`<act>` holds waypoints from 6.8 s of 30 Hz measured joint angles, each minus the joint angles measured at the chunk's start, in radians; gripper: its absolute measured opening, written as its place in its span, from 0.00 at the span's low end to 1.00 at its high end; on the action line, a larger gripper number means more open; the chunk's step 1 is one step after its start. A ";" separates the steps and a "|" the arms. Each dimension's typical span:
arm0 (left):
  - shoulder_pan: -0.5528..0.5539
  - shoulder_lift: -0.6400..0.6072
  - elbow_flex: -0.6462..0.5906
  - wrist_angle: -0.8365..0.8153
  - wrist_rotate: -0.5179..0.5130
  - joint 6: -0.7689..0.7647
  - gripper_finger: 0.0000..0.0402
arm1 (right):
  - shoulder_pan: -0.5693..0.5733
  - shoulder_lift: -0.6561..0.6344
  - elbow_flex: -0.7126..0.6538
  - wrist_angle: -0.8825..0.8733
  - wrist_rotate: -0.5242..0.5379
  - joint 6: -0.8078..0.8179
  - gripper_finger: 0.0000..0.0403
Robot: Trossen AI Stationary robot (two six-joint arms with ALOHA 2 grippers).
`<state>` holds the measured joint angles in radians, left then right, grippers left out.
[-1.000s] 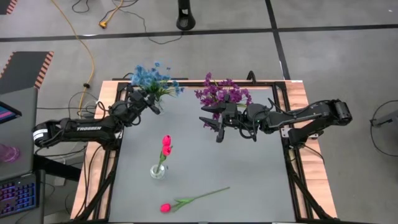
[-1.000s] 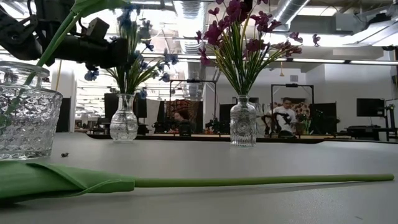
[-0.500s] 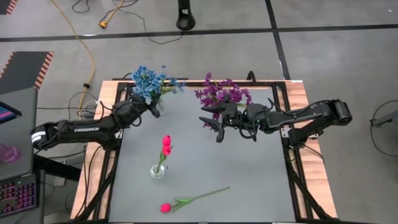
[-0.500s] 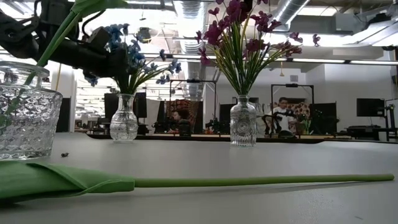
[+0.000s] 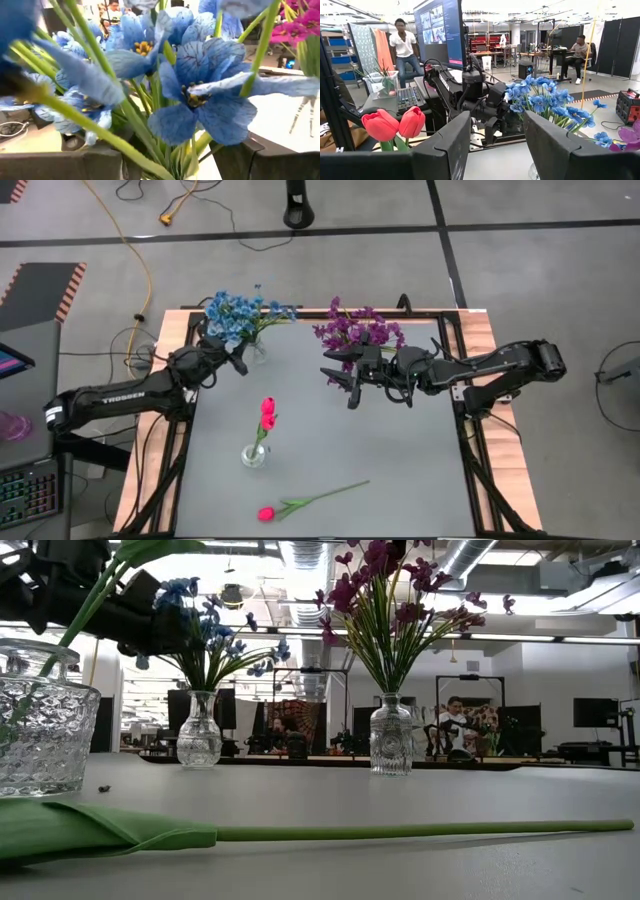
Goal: Sort flowers into vase by color
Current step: Put the blue flower into the top left transparent vase, then put the red flower into the bottom transparent vase
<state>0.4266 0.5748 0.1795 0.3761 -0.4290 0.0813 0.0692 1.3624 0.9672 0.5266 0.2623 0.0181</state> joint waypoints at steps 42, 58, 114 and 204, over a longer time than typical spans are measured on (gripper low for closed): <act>-0.016 -0.288 0.177 -0.814 0.480 -0.193 0.46 | 0.071 -0.002 0.000 0.001 -0.005 -0.079 0.52; -0.223 -0.288 0.179 -0.713 0.580 -0.300 0.46 | 0.193 -0.003 0.000 0.000 -0.004 -0.079 0.52; -0.505 -0.018 0.179 -0.428 0.335 -0.348 0.46 | 0.511 0.577 0.075 -0.290 -0.138 0.194 0.52; -0.504 -0.023 0.178 -0.406 0.335 -0.324 0.46 | 0.471 0.589 0.220 -0.559 -0.130 0.187 0.05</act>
<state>-0.0779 0.5516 0.3576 -0.0300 -0.0942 -0.2423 0.5407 1.9511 1.1872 -0.0324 0.1322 0.2052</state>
